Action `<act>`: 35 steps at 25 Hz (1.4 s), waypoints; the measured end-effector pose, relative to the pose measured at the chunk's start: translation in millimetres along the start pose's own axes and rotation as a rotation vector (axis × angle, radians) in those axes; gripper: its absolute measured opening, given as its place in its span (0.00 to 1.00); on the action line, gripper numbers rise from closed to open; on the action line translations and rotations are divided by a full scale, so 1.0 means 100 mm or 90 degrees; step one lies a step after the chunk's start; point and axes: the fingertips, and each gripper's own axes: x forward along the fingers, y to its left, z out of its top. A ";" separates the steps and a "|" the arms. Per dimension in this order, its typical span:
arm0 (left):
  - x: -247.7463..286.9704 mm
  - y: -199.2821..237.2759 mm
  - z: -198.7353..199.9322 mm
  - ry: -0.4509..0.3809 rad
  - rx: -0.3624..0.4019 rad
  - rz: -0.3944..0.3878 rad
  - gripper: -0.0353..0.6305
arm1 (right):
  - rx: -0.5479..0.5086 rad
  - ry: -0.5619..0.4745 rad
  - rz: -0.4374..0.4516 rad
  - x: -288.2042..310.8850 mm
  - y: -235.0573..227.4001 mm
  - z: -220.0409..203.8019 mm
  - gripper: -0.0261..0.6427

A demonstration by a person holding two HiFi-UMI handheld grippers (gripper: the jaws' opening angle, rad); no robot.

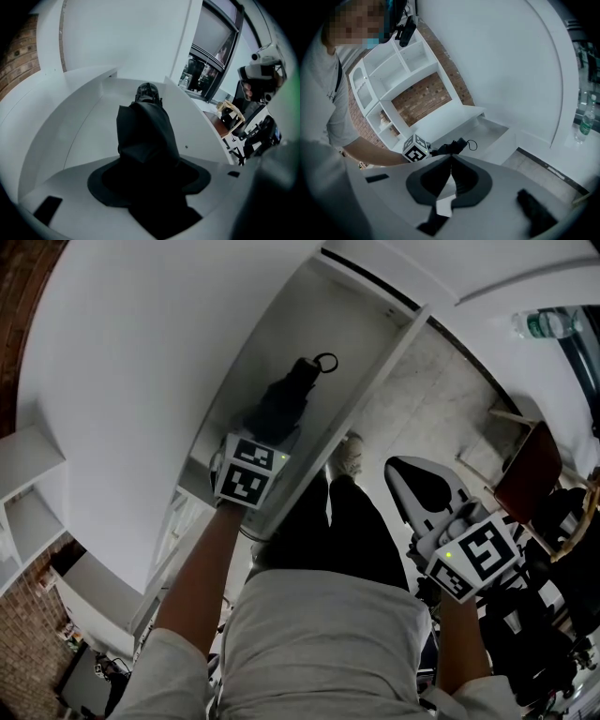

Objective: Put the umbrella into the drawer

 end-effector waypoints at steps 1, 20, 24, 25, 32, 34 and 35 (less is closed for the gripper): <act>0.02 0.00 0.00 0.003 0.000 -0.001 0.47 | 0.002 0.000 -0.001 0.00 -0.01 -0.01 0.08; 0.28 0.04 -0.03 0.040 -0.014 -0.009 0.47 | 0.021 0.013 0.004 0.10 -0.04 -0.09 0.08; 0.34 0.03 -0.08 0.053 -0.010 -0.013 0.47 | 0.024 0.017 0.005 0.12 -0.03 -0.10 0.08; 0.35 0.04 -0.09 0.058 -0.009 -0.013 0.47 | 0.025 0.017 0.005 0.13 -0.03 -0.10 0.08; 0.40 0.06 -0.14 0.069 -0.012 -0.011 0.47 | 0.029 0.017 0.006 0.14 -0.04 -0.11 0.08; 0.41 0.06 -0.15 0.076 -0.011 -0.011 0.47 | 0.030 0.017 0.006 0.15 -0.03 -0.11 0.08; 0.42 0.06 -0.15 0.081 -0.011 -0.012 0.47 | 0.030 0.017 0.007 0.15 -0.03 -0.11 0.08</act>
